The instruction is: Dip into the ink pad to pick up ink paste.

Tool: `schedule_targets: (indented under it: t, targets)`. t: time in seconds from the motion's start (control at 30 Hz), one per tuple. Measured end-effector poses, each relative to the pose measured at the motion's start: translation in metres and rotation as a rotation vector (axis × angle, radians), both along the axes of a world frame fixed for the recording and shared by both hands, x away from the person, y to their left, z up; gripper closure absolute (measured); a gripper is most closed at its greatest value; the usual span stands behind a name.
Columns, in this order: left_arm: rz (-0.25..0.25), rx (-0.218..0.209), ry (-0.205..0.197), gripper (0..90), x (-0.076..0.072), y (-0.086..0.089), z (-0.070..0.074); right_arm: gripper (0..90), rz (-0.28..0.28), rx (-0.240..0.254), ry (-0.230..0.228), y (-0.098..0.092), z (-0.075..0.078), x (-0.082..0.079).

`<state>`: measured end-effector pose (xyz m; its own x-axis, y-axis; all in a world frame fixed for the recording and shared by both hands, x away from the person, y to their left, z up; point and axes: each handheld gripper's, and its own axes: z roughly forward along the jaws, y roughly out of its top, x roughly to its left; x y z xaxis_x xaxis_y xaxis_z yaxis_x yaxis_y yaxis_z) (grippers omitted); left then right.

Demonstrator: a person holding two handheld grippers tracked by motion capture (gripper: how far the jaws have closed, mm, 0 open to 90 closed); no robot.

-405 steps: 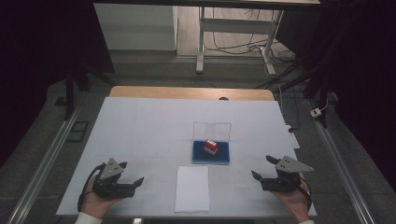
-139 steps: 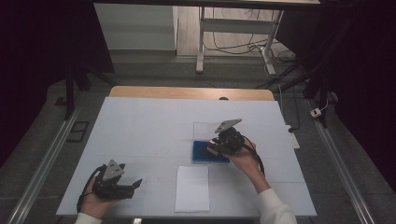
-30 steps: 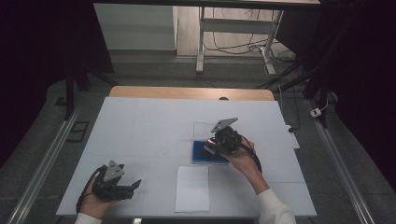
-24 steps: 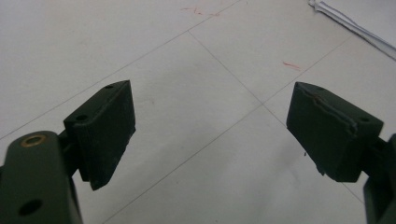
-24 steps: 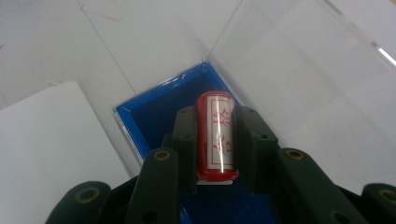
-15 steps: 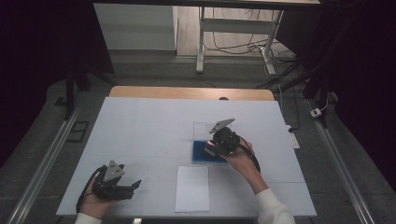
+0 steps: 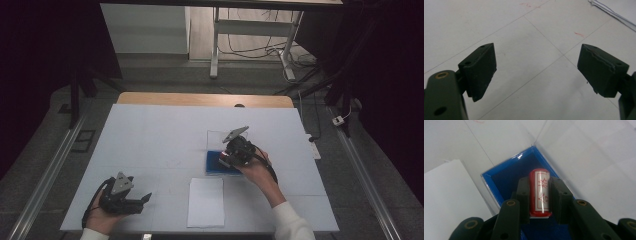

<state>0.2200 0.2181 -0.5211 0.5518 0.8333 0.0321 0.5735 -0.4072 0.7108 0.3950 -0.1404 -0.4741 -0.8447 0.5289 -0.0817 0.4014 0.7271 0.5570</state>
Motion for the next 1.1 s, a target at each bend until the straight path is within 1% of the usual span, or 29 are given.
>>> schedule_targets:
  t: [0.1, 0.17, 0.47, 0.63, 0.7, 0.73, 0.77, 0.93, 1.07, 1.1]
  targets:
    - [0.002, -0.002, 0.000, 15.8, -0.0004, -0.0004, 0.0001, 70.6, -0.004, -0.003, -0.001, 0.0009, -0.0007, -0.0010]
    - [0.002, -0.003, -0.001, 15.8, -0.0008, -0.0007, 0.0003, 70.6, -0.001, -0.013, -0.011, 0.0012, -0.0010, -0.0016]
    - [0.006, -0.006, -0.003, 15.8, -0.0012, 0.0002, 0.0010, 70.7, -0.006, -0.028, -0.026, 0.0037, -0.0020, -0.0045]
    - [0.004, -0.005, 0.000, 15.8, -0.0010, -0.0005, 0.0011, 70.7, -0.003, -0.023, -0.021, 0.0023, -0.0024, -0.0038]
    - [0.006, -0.006, 0.000, 15.8, -0.0011, -0.0006, 0.0011, 70.7, -0.003, -0.024, -0.025, 0.0027, -0.0027, -0.0043]
    - [0.007, -0.008, 0.000, 15.8, -0.0011, -0.0006, 0.0012, 70.7, -0.005, -0.032, -0.029, 0.0027, -0.0025, -0.0045]
    - [0.006, -0.008, 0.000, 15.8, -0.0011, -0.0005, 0.0012, 70.7, -0.003, -0.024, -0.029, 0.0027, -0.0030, -0.0046]
    - [0.006, -0.007, -0.001, 15.8, -0.0009, -0.0003, 0.0010, 70.6, -0.003, -0.020, -0.033, 0.0025, -0.0034, -0.0052]
    - [0.012, -0.008, -0.002, 15.8, -0.0006, 0.0015, 0.0011, 70.5, 0.013, -0.032, -0.038, 0.0029, -0.0020, -0.0053]
    - [0.011, -0.011, -0.002, 15.8, -0.0006, 0.0023, 0.0013, 70.4, 0.014, -0.024, -0.035, 0.0023, -0.0009, -0.0049]
